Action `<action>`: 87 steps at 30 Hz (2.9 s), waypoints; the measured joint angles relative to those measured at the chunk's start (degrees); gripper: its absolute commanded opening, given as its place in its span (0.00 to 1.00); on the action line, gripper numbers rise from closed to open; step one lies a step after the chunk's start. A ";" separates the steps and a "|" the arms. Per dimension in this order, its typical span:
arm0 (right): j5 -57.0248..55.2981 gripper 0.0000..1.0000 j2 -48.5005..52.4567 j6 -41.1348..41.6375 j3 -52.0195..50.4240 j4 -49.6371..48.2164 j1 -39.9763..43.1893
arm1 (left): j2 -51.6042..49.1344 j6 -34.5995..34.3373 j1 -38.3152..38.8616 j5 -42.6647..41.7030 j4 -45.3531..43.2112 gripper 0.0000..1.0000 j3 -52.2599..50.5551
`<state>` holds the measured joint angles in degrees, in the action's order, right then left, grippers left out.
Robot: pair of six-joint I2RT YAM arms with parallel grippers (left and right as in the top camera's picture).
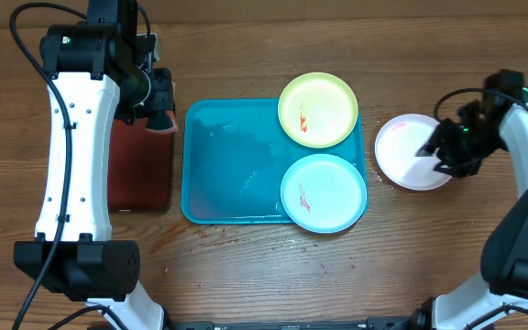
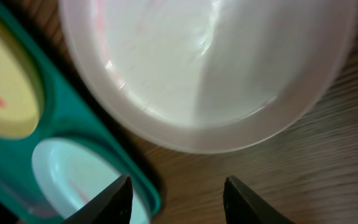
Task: Clean dirty plates on tray and stack at the side
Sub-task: 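Release the white plate and move the right gripper back toward the tray, then grip the rim of the light blue plate with the right gripper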
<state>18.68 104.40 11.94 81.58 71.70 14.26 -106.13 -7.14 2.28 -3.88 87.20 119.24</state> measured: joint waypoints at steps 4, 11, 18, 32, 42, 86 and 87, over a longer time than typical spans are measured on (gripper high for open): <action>1.95 0.48 -0.44 -2.54 -0.52 0.90 -7.17 | 0.00 0.00 0.00 0.00 -0.04 0.04 0.00; -2.27 0.46 -0.44 -1.16 -6.32 -2.69 -18.99 | 0.00 0.00 0.00 -0.02 -0.04 0.04 0.00; -6.16 0.36 -0.42 0.90 -12.87 -9.20 -24.15 | 0.00 0.00 0.00 0.00 -0.04 0.04 0.00; -8.04 0.04 -0.42 2.80 -16.46 -13.00 -24.52 | 0.00 0.00 0.00 0.00 -0.04 0.04 0.00; -6.49 0.04 -0.42 5.16 -16.35 -12.48 -26.16 | 0.00 0.00 0.00 0.00 -0.07 0.04 0.00; -12.90 0.38 3.91 37.94 -15.61 -44.00 -49.79 | 0.00 0.00 0.00 0.24 -1.55 0.04 -0.50; -12.92 0.38 3.91 37.46 -15.56 -44.17 -48.98 | 0.00 0.02 0.00 0.22 -1.86 0.04 -0.96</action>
<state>5.76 108.31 49.41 66.02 27.53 -34.72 -106.13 -7.11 2.28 -3.66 85.34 118.28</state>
